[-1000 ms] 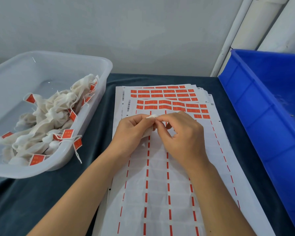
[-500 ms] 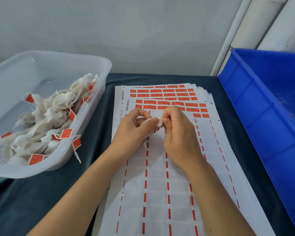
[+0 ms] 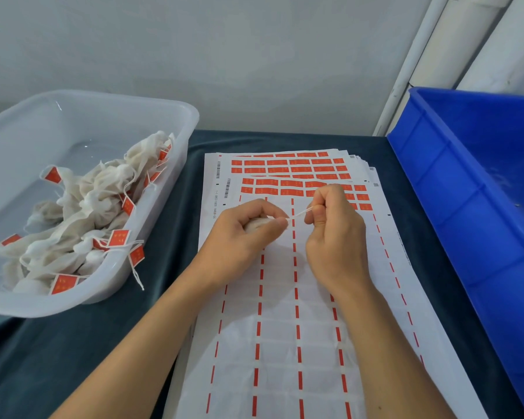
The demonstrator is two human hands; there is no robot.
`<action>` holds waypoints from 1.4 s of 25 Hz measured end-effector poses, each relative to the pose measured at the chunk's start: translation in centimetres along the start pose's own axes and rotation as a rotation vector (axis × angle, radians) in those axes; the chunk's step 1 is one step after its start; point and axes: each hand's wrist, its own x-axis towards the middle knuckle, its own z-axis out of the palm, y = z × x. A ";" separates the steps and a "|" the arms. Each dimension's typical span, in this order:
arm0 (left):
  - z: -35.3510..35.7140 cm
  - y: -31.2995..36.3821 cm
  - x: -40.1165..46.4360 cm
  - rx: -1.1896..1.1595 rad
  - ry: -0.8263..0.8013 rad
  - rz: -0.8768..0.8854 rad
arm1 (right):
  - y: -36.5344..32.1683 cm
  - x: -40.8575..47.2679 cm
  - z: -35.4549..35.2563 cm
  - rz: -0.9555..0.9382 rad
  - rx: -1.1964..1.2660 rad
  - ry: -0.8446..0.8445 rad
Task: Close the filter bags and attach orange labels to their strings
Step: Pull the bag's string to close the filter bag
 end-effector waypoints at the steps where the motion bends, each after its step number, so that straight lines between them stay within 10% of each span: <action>1: 0.1 -0.1 0.0 0.020 0.005 0.006 | 0.1 0.0 0.0 0.003 -0.028 0.010; 16: 0.2 -1.8 0.2 0.208 0.112 0.083 | 0.2 1.6 -2.1 0.587 1.236 -0.376; 35: 0.3 -1.5 0.2 0.273 0.168 0.124 | 0.5 0.9 -1.4 0.115 -0.030 -0.408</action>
